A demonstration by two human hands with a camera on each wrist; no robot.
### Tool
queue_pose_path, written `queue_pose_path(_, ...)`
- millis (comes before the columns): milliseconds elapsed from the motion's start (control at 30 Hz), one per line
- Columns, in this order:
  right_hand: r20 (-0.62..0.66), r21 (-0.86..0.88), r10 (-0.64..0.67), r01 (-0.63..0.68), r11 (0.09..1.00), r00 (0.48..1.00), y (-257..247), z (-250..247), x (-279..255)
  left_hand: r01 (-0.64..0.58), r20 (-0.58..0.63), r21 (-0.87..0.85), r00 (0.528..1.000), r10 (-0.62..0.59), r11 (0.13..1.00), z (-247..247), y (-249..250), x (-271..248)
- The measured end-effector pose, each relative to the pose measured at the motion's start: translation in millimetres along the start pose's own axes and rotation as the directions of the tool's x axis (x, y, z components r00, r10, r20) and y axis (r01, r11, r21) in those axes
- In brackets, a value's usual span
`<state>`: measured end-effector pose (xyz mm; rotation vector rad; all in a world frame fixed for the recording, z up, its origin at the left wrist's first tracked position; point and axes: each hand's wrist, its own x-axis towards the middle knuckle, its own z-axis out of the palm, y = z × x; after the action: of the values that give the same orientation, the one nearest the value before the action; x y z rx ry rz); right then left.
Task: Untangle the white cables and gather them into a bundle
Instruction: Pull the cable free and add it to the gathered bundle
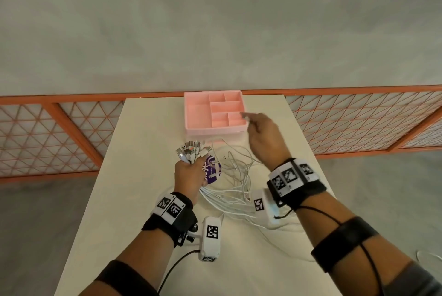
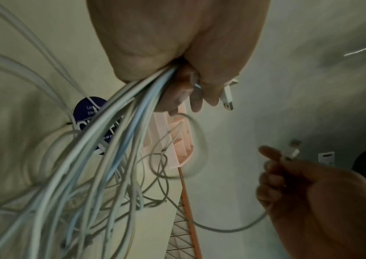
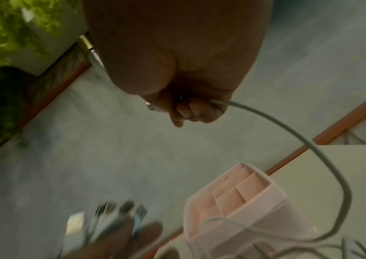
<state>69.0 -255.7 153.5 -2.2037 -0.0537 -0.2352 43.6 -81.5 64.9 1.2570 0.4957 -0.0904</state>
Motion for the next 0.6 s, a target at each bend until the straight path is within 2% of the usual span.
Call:
queue_pose_path(67, 0.112, -0.038, -0.053, 0.058, 0.998, 0.992, -7.0, 21.6, -12.9, -0.01, 0.005, -0.049, 1.0, 0.01, 0.999, 3.0, 4.1, -3.9)
queue_pose_path(133, 0.155, -0.047, -0.054, 0.062, 0.997, 0.986, -8.9, 43.4, -22.3, -0.008, 0.043, -0.089, 0.999, 0.012, 0.996, 5.1, 7.1, -7.7)
queue_pose_path(200, 0.138, 0.001, 0.004, -0.004, 1.0, 0.99, -10.3, 60.2, -29.7, 0.003, 0.097, -0.124, 0.995, 0.009, 0.992, 6.0, 9.1, -10.7)
queue_pose_path(333, 0.107, 0.207, 0.134, -0.154, 0.966, 0.985, -19.2, 74.3, -40.1, -0.001, 0.15, -0.179, 0.988, 0.029, 0.984, 6.1, 12.1, -18.6)
queue_pose_path(433, 0.127, 0.187, 0.099, -0.122, 0.975, 0.987, -18.8, 80.3, -44.9, 0.0, 0.125, -0.174, 0.992, 0.022, 0.985, 3.5, 13.2, -20.2)
queue_pose_path(600, 0.295, 0.246, -0.007, -0.069, 0.967, 0.955, -13.2, 73.8, -54.7, 0.047, 0.136, -0.179, 0.99, -0.023, 0.983, -6.6, 9.8, -15.4)
